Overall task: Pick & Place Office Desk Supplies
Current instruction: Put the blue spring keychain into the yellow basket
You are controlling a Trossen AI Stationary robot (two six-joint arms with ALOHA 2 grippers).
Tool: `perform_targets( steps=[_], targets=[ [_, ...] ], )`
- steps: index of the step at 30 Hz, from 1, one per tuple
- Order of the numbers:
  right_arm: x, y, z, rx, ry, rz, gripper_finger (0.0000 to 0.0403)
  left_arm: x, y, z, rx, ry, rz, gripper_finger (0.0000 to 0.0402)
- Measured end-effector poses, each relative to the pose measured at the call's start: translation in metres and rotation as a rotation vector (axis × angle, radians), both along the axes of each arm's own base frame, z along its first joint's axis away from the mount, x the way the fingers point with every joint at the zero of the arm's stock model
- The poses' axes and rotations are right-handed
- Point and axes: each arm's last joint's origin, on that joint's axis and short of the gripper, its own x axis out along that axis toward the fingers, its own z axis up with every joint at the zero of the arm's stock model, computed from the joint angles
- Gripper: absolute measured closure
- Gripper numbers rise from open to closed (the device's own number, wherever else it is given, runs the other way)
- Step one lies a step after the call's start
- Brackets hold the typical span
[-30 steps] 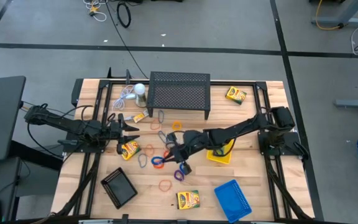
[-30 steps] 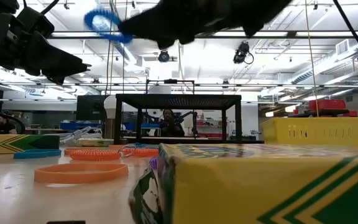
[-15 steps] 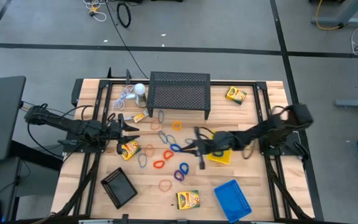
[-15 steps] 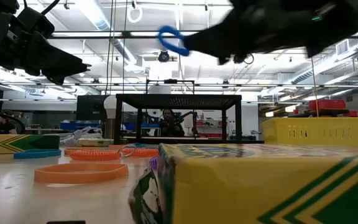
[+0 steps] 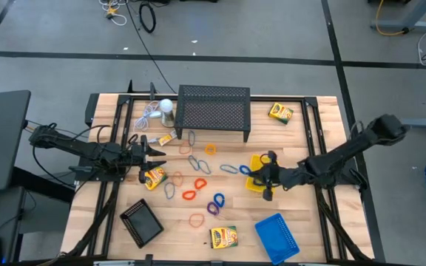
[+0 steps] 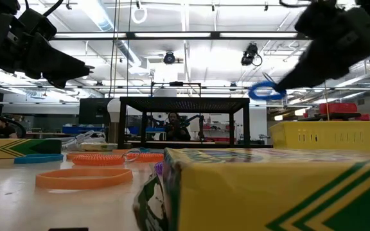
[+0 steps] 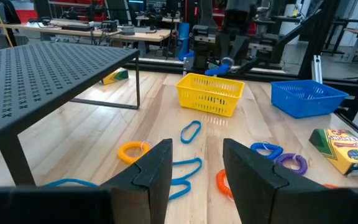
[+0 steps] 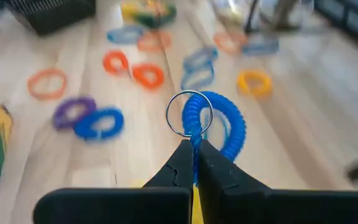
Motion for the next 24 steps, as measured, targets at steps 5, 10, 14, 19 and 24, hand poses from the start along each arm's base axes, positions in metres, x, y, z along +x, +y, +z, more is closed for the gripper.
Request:
perform_targets(
  steps=[5, 10, 14, 19, 24],
  targets=[
    [-0.013, -0.005, -0.007, 0.053, 0.158, -0.056, 0.0399, 0.0, 0.0, 0.0, -0.002, 0.0, 0.0, 0.0253],
    [-0.016, -0.01, -0.008, 0.113, 0.273, -0.056, 0.0399, 0.0, 0.0, 0.0, -0.002, 0.0, 0.0, 0.0253],
    [-0.014, -0.016, -0.004, 0.145, 0.33, -0.057, 0.0396, 0.0, 0.0, 0.0, -0.001, 0.0, 0.004, 0.0253],
    [-0.013, -0.021, -0.003, 0.208, 0.395, -0.022, 0.0355, 0.0, 0.0, 0.0, 0.001, 0.001, 0.004, 0.0253],
    [-0.011, -0.023, -0.002, 0.237, 0.404, 0.03, 0.031, 0.0, 0.0, 0.0, 0.002, 0.001, 0.004, 0.0253]
  ],
)
